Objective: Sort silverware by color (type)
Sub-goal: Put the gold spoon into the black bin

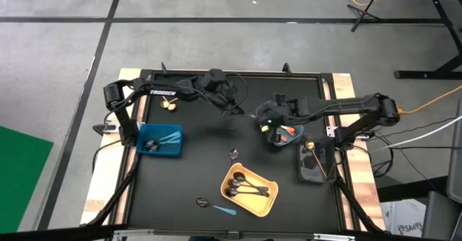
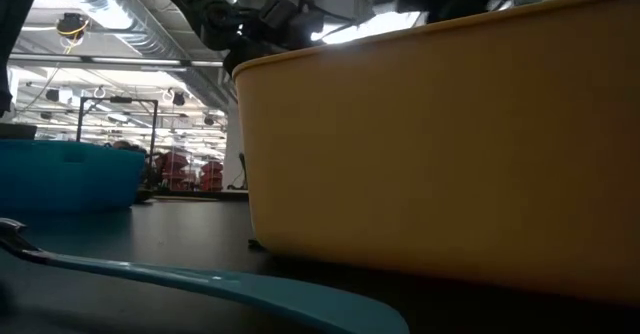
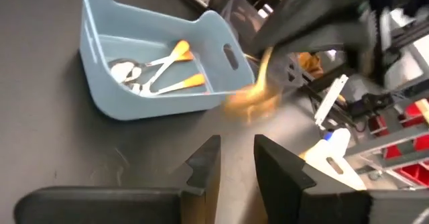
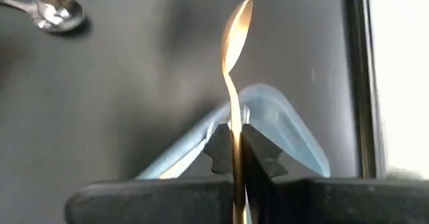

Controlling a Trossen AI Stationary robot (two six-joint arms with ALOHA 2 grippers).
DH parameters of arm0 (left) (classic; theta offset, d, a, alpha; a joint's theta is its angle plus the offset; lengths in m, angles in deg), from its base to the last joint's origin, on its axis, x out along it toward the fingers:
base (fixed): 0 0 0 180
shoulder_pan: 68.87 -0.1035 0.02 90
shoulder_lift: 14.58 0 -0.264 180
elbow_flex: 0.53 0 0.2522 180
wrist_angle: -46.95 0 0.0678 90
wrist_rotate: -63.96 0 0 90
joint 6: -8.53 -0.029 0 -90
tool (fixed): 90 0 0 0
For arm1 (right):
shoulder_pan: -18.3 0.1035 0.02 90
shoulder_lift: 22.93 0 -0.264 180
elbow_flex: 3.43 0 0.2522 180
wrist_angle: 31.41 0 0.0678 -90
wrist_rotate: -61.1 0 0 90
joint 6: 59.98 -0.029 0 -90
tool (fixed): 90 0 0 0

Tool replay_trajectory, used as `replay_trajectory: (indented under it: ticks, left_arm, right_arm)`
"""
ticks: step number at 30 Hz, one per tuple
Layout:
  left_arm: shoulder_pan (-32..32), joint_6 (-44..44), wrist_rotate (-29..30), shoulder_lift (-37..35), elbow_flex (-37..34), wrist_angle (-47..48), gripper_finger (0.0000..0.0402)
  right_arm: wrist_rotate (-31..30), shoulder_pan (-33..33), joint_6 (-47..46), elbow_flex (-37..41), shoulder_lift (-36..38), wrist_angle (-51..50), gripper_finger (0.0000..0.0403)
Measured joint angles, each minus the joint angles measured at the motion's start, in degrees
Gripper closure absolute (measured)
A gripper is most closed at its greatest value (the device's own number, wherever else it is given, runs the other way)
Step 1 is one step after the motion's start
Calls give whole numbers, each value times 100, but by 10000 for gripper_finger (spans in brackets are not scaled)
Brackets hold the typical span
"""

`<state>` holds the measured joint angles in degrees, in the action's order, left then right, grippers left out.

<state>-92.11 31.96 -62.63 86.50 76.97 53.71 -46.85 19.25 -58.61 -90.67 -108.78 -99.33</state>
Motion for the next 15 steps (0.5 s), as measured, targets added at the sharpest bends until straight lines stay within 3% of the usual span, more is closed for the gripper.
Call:
replay_trajectory:
  ticks: [8,15]
  left_arm:
    - [5,-5,507,0,0,-9,317]
    - [5,-319,652,0,-2,-14,317]
  right_arm:
    - [-285,1098,-3259,0,539,-1632,401]
    - [-745,2458,-6328,0,524,-2545,401]
